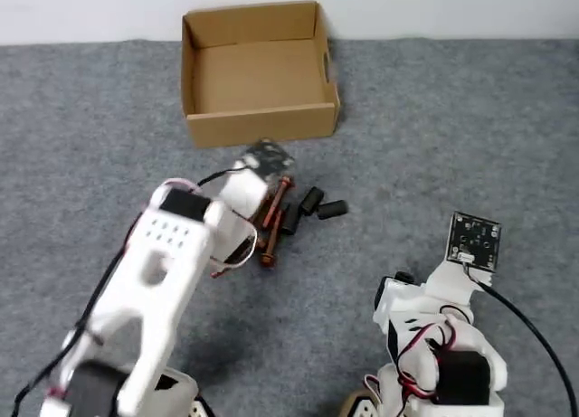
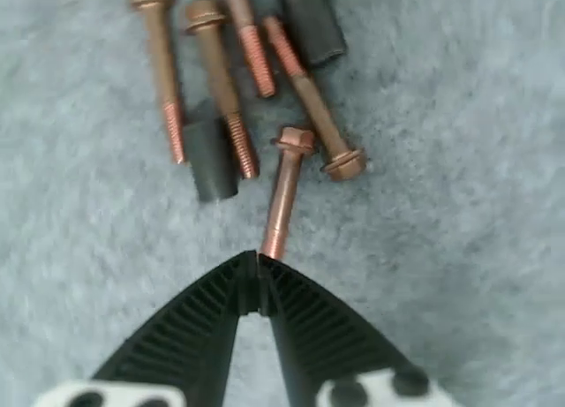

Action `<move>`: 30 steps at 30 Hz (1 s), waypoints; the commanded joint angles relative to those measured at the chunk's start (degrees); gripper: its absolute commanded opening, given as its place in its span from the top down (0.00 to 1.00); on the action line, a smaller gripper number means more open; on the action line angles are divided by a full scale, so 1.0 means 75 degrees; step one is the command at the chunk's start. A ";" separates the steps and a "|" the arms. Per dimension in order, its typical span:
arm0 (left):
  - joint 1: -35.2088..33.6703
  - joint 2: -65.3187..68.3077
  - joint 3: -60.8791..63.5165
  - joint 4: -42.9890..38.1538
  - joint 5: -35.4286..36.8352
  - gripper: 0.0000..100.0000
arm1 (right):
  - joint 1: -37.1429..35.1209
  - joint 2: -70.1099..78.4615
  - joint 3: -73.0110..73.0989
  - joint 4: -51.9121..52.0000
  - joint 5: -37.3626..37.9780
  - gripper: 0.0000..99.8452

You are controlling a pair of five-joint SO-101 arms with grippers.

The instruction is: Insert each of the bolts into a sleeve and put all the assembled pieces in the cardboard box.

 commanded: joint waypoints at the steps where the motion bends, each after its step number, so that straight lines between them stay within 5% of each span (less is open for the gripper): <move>1: 0.0023 0.1184 -0.0955 0.0047 -0.0914 0.98 | 0.0064 -0.0041 -0.0035 -0.0182 -0.0082 0.99; 6: 0.0023 0.2297 -0.1834 0.0047 -0.0914 0.87 | 0.0064 -0.0041 -0.0023 -0.0182 -0.0082 0.99; 30: 0.0094 0.5474 -0.3827 0.0094 -0.0938 0.87 | 0.0053 -0.0053 0.0035 -0.0217 -0.0082 0.99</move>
